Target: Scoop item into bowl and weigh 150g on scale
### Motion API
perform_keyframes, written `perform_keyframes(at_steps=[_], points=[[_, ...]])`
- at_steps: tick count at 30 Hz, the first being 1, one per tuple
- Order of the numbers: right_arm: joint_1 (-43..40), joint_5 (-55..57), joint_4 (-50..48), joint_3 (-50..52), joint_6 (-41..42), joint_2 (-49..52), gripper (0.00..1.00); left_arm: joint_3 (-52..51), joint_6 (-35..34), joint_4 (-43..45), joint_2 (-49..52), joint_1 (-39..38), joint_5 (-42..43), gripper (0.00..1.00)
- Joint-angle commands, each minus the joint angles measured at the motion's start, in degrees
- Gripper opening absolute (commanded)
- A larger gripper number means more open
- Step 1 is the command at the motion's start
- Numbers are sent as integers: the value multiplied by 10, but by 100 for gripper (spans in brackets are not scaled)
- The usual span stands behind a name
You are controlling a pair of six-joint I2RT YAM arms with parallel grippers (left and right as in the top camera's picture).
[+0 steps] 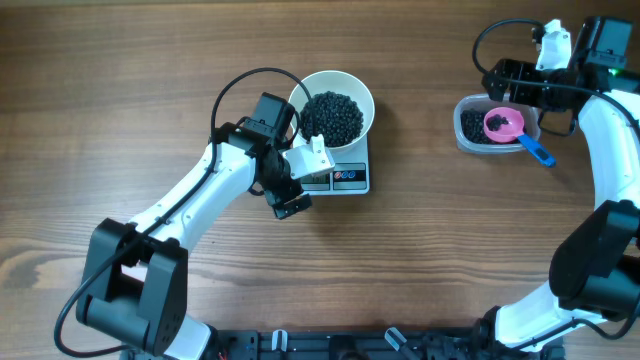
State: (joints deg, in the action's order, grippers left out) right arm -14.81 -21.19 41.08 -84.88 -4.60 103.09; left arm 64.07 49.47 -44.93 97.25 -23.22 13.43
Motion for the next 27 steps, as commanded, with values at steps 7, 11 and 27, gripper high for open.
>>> perform_keyframes(at_steps=[7, 11, 27], points=[[0, -2, -1, 1, 3, 11, 100, -2, 11, 0, 4, 1, 11, 100], [0, -14, -11, 1, 27, -19, 100, -2, 11, 0, 4, 2, 11, 100], [2, -234, -208, 1, -13, -287, 100, -2, 11, 0, 4, 2, 11, 100]])
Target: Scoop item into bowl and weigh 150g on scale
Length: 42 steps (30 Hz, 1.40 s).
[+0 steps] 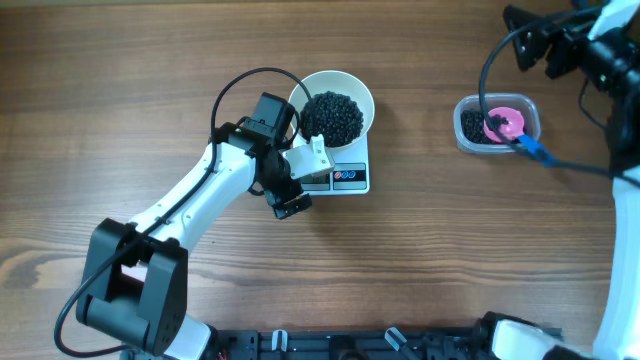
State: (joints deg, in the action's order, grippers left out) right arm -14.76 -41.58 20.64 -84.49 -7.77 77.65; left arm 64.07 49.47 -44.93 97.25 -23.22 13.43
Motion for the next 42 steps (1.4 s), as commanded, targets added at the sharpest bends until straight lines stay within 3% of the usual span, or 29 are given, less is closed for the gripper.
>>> perform_keyframes(at_steps=[1, 8, 11, 14, 34, 37, 42], points=[[2, -31, -7, -3, 18, -38, 100, -2, 11, 0, 4, 1, 11, 100], [2, -32, -87, -3, -14, -58, 100, -2, 11, 0, 4, 2, 11, 100], [2, -82, -91, -3, -105, -67, 100, -2, 11, 0, 4, 2, 11, 100], [2, -83, -90, -3, -117, -87, 100, -2, 11, 0, 4, 2, 11, 100], [2, 1, 65, 15, -117, -227, 100, -2, 11, 0, 4, 2, 11, 100], [2, 3, 8, 97, -117, -280, 100, -2, 11, 0, 4, 2, 11, 100], [2, 11, -172, 278, -99, -369, 100, -2, 11, 0, 4, 2, 11, 100]])
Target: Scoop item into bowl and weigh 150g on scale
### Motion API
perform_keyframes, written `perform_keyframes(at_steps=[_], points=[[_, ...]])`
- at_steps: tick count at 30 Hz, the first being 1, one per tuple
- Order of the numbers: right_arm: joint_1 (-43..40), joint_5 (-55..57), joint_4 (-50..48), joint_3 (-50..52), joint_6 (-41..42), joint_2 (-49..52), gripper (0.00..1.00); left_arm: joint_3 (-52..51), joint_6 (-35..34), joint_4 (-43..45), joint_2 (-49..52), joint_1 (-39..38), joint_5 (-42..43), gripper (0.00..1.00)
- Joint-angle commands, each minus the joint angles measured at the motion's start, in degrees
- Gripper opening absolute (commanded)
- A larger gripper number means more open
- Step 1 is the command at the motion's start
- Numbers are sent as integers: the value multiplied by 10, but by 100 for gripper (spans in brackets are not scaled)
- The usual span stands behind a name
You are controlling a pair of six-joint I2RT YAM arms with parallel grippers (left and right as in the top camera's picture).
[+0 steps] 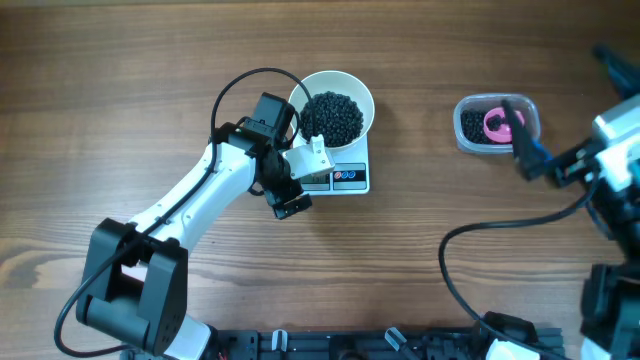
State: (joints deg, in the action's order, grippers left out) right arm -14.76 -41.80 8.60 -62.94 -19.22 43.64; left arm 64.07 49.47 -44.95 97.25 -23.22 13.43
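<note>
A white bowl point(360, 92) heaped with black beans point(333, 116) stands on the small scale point(350, 177). My left gripper point(302, 182) is open at the scale's left edge, with nothing seen between its fingers. A clear tub point(470, 128) at the right holds more beans and the pink scoop point(497, 123), whose blue handle point(541, 153) sticks out toward the front right. My right gripper point(522, 150) reaches in from the right edge and overlaps the tub's front right rim by the handle. Its jaws are blurred and dark, so their state is unclear.
The wooden table point(150, 80) carries only the scale with its bowl and the tub. A black cable point(480, 235) loops over the table at the lower right. The left arm lies diagonally from the front left.
My right arm was raised at the top right corner. It now comes in from the right edge, lower, with its gripper by the scoop handle. Left arm, bowl and scoop are unchanged.
At first my right gripper sat just behind the tub, with the scoop resting in the beans. Then the arm was up in the far right corner. Now it is at the tub's front right. The left gripper stayed by the scale throughout.
</note>
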Motion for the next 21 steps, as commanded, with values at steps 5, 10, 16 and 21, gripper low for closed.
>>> perform_keyframes(at_steps=[5, 10, 16, 21], points=[[2, 56, -177, 173, 107, -68, 100, -2, 11, 0, 4, 1, 11, 100], [7, 90, -247, 236, 163, -97, 100, -2, 11, 0, 4, 2, 11, 100], [30, 144, -273, 300, 194, -164, 100, -2, 11, 0, 4, 1, 11, 100], [30, 166, -326, 378, 239, -237, 100, -2, 11, 0, 4, 2, 11, 100]])
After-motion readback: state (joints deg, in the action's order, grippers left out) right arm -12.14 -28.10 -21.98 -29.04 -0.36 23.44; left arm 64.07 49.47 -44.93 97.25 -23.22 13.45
